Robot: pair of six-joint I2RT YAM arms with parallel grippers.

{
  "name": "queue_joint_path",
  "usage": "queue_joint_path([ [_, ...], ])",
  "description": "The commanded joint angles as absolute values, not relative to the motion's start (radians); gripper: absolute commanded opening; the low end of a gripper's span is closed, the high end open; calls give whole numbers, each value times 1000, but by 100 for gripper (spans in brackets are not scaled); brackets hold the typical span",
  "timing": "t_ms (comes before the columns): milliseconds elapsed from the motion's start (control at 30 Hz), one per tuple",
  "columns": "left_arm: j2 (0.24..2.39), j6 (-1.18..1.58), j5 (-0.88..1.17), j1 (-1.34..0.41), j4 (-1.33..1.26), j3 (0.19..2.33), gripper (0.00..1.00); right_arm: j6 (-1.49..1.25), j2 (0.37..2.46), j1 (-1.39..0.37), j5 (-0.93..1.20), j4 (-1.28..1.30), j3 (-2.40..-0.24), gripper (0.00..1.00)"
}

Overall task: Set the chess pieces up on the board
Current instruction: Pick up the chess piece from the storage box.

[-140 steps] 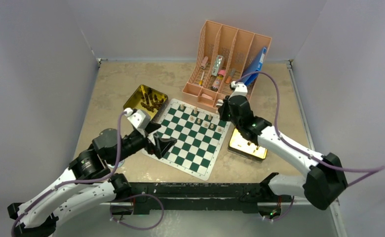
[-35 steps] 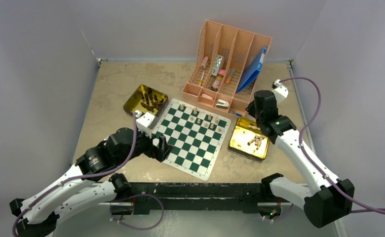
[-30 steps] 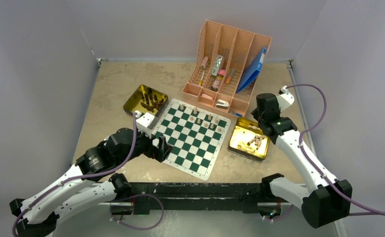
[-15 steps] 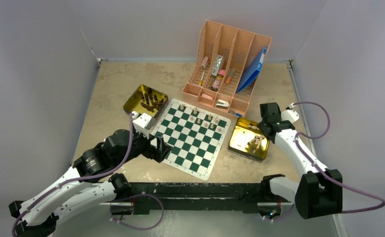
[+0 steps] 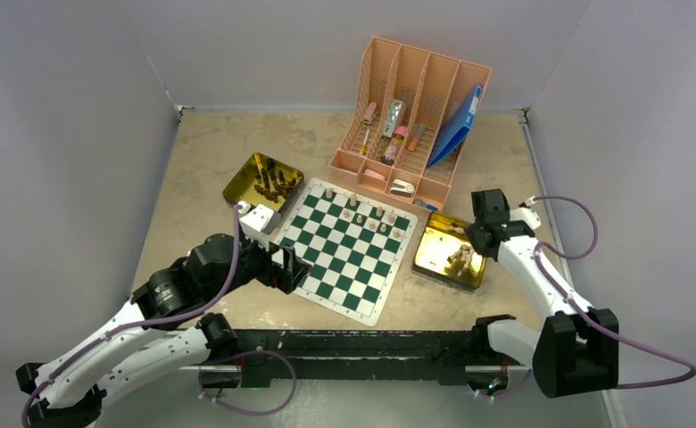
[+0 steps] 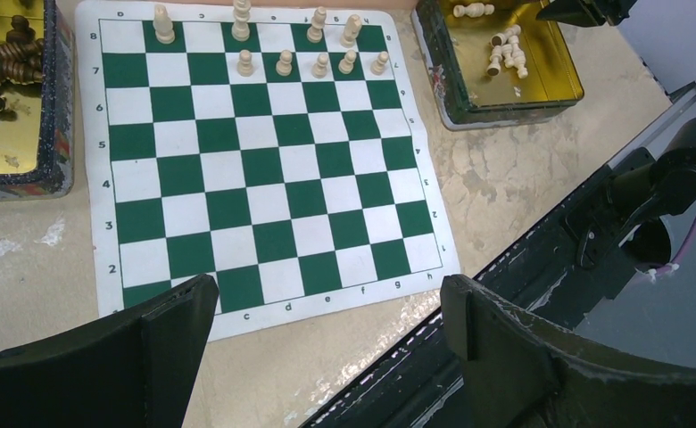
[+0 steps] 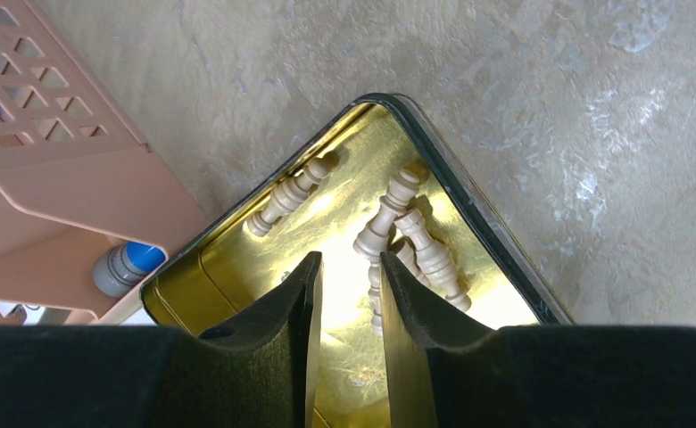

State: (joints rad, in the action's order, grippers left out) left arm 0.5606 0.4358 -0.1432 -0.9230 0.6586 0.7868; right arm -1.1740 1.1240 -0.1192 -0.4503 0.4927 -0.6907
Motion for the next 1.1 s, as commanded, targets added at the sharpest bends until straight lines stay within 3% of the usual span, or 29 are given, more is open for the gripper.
queue_joint_path([
  [0, 558, 452, -127, -923, 631, 776, 96, -1241, 1079, -115, -437, 572, -729, 31],
  [500, 538, 478, -164, -923, 650, 777, 95, -1230, 1109, -115, -345, 553, -666, 37],
  [1067, 546, 479, -159, -925, 644, 772, 94, -1241, 1206, -108, -432, 425, -675, 36],
])
